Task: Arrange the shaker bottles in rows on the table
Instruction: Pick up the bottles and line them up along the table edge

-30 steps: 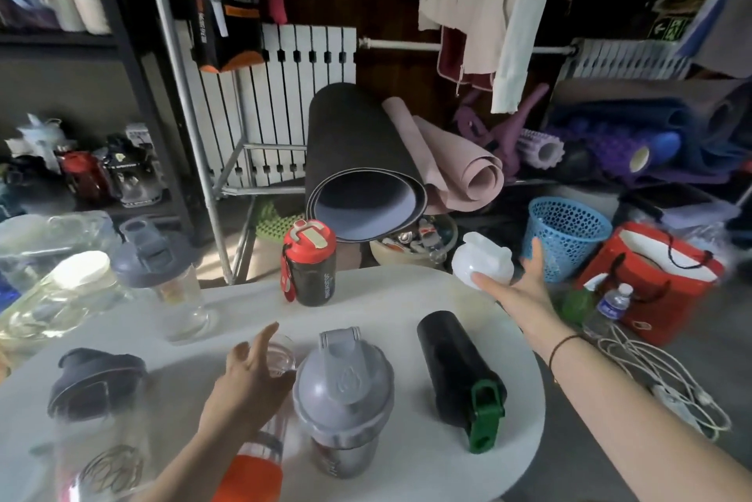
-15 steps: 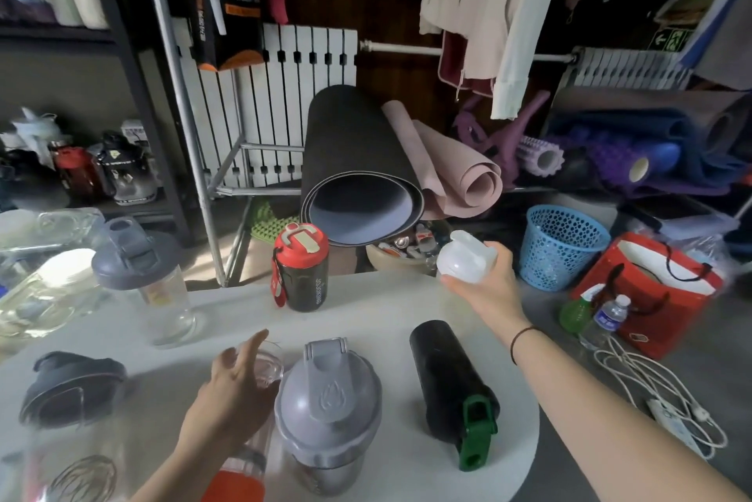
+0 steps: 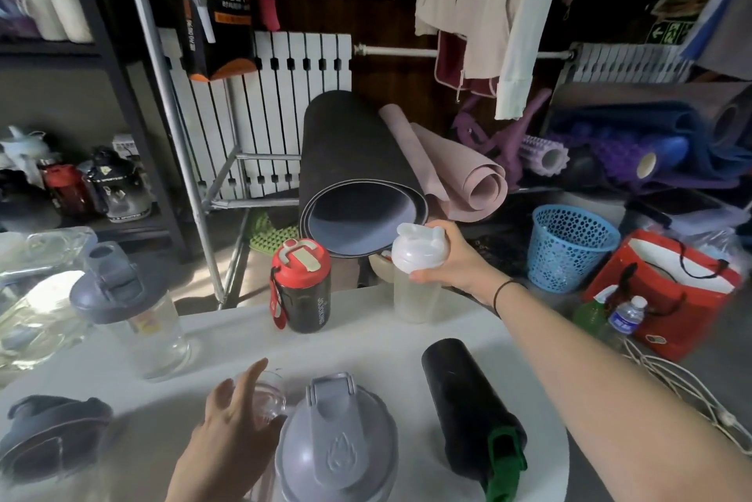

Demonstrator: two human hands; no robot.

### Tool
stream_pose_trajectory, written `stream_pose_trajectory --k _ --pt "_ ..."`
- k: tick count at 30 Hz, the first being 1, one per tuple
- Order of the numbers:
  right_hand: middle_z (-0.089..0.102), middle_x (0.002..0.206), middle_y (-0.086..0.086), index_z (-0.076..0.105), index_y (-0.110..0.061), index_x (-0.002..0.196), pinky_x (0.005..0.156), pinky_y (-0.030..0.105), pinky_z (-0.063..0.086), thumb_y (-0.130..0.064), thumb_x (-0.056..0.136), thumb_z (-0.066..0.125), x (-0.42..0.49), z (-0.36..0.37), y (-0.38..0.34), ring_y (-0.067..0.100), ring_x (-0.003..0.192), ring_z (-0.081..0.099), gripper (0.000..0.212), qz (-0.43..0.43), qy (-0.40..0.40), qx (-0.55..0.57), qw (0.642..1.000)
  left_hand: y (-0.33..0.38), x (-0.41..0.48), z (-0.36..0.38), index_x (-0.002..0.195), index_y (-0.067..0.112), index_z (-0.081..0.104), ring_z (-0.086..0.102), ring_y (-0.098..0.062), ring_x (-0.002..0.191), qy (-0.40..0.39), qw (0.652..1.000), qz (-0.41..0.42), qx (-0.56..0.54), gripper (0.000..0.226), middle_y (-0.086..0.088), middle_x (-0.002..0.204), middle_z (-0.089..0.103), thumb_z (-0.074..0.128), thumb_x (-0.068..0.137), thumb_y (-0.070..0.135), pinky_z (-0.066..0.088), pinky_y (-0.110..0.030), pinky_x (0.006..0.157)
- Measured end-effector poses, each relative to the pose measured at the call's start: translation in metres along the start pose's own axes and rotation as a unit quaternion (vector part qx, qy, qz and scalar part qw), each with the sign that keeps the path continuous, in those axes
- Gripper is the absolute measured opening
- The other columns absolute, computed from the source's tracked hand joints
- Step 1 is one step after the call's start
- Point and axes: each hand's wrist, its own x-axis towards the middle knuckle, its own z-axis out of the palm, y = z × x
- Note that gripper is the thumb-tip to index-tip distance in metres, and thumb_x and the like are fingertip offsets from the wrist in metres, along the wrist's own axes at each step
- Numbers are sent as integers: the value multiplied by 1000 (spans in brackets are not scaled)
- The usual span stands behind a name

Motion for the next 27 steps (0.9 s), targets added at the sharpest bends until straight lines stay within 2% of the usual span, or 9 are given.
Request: stream_pose_trajectory --k 6,10,15,19,21,22,24,25,27 --pt "46 122 -4 43 -37 119 96 40 51 -22 52 89 10 10 13 22 117 51 83 3 1 7 1000 5 -3 0 141 49 25 48 -35 127 19 1000 1 10 100 -6 148 36 19 44 72 44 -41 100" --pt "45 128 -4 41 -41 121 100 43 48 -32 45 86 8 23 17 19 118 51 89 -1 34 13 999 4 -2 -1 141 49 25 42 -34 133 19 1000 5 -6 101 -10 147 37 22 43 73 41 -43 104" --pt "50 129 -7 36 -45 127 100 43 49 -34 50 85 4 30 25 16 116 55 92 -8 42 19 999 -3 1 2 133 50 15 36 -31 138 13 999 25 -22 90 -15 145 42 27 46 73 40 -45 104" --pt "48 131 -6 35 -46 127 101 43 48 -38 47 84 4 29 24 18 117 53 94 -5 37 17 999 -4 3 -4 142 49 14 30 -27 142 -17 1000 15 -3 103 -11 148 38 28 44 76 37 -44 106" --pt "47 131 -6 34 -45 127 101 43 48 -39 46 84 5 30 23 19 118 53 96 -1 37 16 999 1 6 -13 144 52 15 30 -29 142 -25 1000 11 -2 101 -10 151 34 39 50 78 36 -45 108" --pt "47 130 -6 33 -46 126 100 43 48 -39 46 84 5 30 23 19 118 52 95 3 37 14 999 7 8 -20 144 53 15 32 -31 141 -15 1000 16 -17 98 -11 152 34 51 56 75 35 -45 109" --pt "47 130 -6 33 -48 125 99 43 49 -37 49 85 5 29 22 20 117 52 93 9 36 7 999 23 18 -35 144 50 20 36 -30 138 30 994 57 -83 92 -11 152 34 74 70 54 33 -46 110" --pt "47 129 -6 32 -48 126 99 42 49 -34 52 85 5 28 21 20 117 52 92 11 36 5 999 33 26 -44 144 50 21 35 -27 138 56 988 84 -118 92 -7 153 33 79 73 41 32 -46 111" --pt "47 129 -5 33 -45 128 96 39 49 -29 57 86 4 28 22 21 115 53 90 15 37 6 999 55 43 -59 136 62 20 30 -21 140 89 971 135 -174 94 2 154 29 81 72 30 32 -49 113"
